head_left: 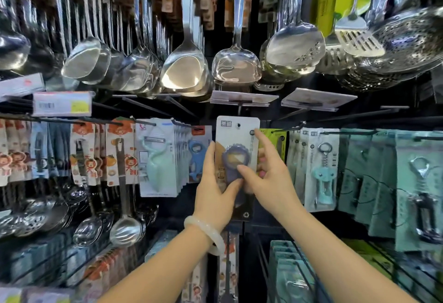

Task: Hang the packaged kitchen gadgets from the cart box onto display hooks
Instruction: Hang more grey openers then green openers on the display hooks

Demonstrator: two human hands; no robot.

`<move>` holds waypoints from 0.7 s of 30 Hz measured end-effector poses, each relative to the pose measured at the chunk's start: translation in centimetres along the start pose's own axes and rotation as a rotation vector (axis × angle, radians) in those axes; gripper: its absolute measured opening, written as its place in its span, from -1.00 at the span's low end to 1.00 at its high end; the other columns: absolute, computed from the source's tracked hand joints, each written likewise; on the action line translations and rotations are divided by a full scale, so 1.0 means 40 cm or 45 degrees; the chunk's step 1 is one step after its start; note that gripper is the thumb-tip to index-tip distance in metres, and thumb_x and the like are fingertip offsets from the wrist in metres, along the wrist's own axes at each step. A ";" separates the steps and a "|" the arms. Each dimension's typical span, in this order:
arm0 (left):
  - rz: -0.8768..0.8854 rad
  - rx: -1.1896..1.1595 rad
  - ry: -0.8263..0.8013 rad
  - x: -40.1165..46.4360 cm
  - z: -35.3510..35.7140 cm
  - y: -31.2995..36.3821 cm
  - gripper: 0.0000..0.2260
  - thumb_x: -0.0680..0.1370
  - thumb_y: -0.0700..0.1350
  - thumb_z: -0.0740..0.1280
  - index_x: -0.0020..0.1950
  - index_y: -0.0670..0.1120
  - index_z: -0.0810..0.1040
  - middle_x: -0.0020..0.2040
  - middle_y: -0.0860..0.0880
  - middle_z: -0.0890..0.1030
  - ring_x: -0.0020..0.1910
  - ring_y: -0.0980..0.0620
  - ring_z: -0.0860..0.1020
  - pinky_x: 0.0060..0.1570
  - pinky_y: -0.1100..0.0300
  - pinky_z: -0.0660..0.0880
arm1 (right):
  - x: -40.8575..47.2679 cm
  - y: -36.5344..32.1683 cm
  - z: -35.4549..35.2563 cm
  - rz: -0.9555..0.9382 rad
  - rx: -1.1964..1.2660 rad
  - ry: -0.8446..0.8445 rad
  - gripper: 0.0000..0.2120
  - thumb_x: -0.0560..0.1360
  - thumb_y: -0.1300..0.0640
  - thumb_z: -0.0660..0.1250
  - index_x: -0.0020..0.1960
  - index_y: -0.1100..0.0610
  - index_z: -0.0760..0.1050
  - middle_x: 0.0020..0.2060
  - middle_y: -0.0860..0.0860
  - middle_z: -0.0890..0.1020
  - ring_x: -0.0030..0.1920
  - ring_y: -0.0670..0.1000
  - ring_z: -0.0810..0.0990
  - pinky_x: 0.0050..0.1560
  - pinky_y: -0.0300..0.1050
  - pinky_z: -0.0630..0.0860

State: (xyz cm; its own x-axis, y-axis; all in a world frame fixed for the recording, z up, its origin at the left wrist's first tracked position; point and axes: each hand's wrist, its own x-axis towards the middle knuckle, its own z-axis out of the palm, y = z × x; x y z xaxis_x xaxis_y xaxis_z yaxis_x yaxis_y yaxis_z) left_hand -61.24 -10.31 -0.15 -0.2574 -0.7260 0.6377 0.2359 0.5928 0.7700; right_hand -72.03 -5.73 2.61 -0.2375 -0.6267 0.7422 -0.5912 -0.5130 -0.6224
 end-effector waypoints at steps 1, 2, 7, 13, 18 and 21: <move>0.004 -0.008 -0.005 0.009 0.003 0.007 -0.25 0.49 -0.37 0.31 0.46 0.22 0.06 0.28 0.28 0.37 0.25 0.29 0.45 0.25 0.25 0.44 | 0.012 -0.001 -0.001 0.000 -0.014 0.014 -0.30 0.47 0.25 0.36 0.46 -0.16 0.15 0.23 -0.07 0.43 0.17 -0.01 0.51 0.13 -0.12 0.43; 0.008 -0.012 -0.011 0.016 0.006 0.016 -0.25 0.49 -0.38 0.31 0.47 0.18 0.05 0.30 0.25 0.36 0.28 0.24 0.44 0.25 0.27 0.43 | 0.022 0.000 -0.002 -0.001 -0.020 0.023 -0.30 0.46 0.24 0.37 0.46 -0.16 0.15 0.21 -0.09 0.42 0.17 0.03 0.50 0.11 -0.11 0.41; -0.030 0.038 -0.050 0.035 0.007 0.025 -0.28 0.49 -0.36 0.32 0.49 0.10 0.08 0.35 0.18 0.32 0.32 0.15 0.40 0.30 0.15 0.41 | 0.042 0.006 -0.009 0.088 -0.070 0.034 -0.31 0.46 0.20 0.38 0.46 -0.15 0.17 0.05 -0.10 0.48 -0.10 -0.03 0.44 -0.04 -0.14 0.44; -0.174 0.166 -0.098 0.078 0.010 -0.009 -0.27 0.51 -0.33 0.31 0.51 0.11 0.02 0.36 0.06 0.41 0.26 0.07 0.47 0.29 0.03 0.43 | 0.100 0.034 0.012 0.272 -0.200 -0.038 -0.31 0.46 0.19 0.37 0.49 -0.06 0.14 0.37 0.00 0.40 0.28 0.04 0.46 0.31 0.02 0.41; -0.306 0.789 -0.164 0.108 0.017 -0.035 -0.24 0.45 -0.11 0.33 0.48 0.20 -0.05 0.33 -0.12 0.28 0.24 -0.17 0.40 0.21 -0.09 0.43 | 0.148 0.074 0.007 0.281 -0.466 -0.119 -0.32 0.50 0.14 0.33 0.51 0.05 0.08 0.44 0.08 0.27 0.44 0.08 0.23 0.43 -0.08 0.17; -0.239 1.140 -0.205 0.066 0.022 -0.056 -0.24 0.53 -0.01 0.27 0.52 0.05 -0.21 0.54 -0.10 -0.11 0.51 -0.15 -0.01 0.46 -0.02 0.10 | 0.118 0.102 -0.005 0.342 -0.624 -0.162 -0.31 0.51 0.05 0.32 0.53 0.00 0.04 0.46 0.12 0.17 0.48 0.15 0.12 0.44 -0.02 0.13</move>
State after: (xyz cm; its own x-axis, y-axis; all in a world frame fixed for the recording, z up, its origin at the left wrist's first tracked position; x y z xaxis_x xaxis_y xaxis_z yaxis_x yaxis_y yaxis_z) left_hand -63.27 -13.24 -0.18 -0.3611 -0.8199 0.4442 -0.6169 0.5673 0.5456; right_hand -75.69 -10.67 3.63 -0.3519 -0.7790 0.5190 -0.8185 -0.0128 -0.5743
